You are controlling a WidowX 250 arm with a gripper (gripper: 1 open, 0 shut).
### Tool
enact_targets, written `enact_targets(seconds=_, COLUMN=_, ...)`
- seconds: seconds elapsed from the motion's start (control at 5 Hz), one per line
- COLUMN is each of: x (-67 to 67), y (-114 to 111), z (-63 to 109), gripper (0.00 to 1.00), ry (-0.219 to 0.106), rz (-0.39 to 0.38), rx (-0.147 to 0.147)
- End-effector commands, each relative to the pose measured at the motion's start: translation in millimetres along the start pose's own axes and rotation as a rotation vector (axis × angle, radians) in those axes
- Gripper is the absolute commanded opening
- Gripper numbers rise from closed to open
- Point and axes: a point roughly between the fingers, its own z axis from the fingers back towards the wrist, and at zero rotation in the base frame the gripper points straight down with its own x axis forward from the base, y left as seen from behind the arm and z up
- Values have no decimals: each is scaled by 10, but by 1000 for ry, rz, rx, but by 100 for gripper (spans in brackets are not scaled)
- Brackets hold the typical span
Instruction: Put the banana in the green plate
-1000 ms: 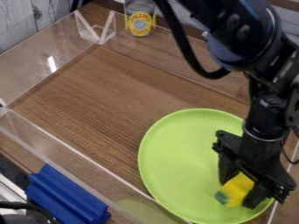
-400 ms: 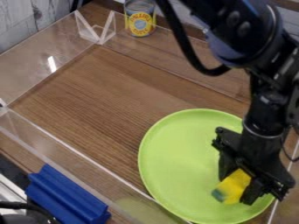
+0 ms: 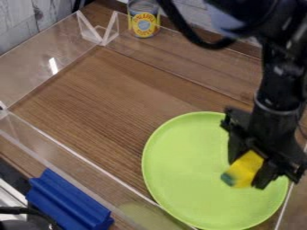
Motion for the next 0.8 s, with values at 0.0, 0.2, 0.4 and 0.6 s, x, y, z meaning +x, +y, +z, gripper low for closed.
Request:
enact_targets(seconds=0.0, x=69, y=78, z=364, gripper=0, ry=-90, rz=9, rx=3)
enact_targets(seconds=0.2, x=62, y=155, z=480, gripper=0, ry=-101, rz=17, rx=7)
enact_targets(seconds=0.4, x=69, y=187, z=377, gripper=0, ry=-106, rz=42, rx=9)
enact_targets(seconds=0.6, x=60, y=206, z=332, gripper=0, ry=-109, rz=64, rx=8)
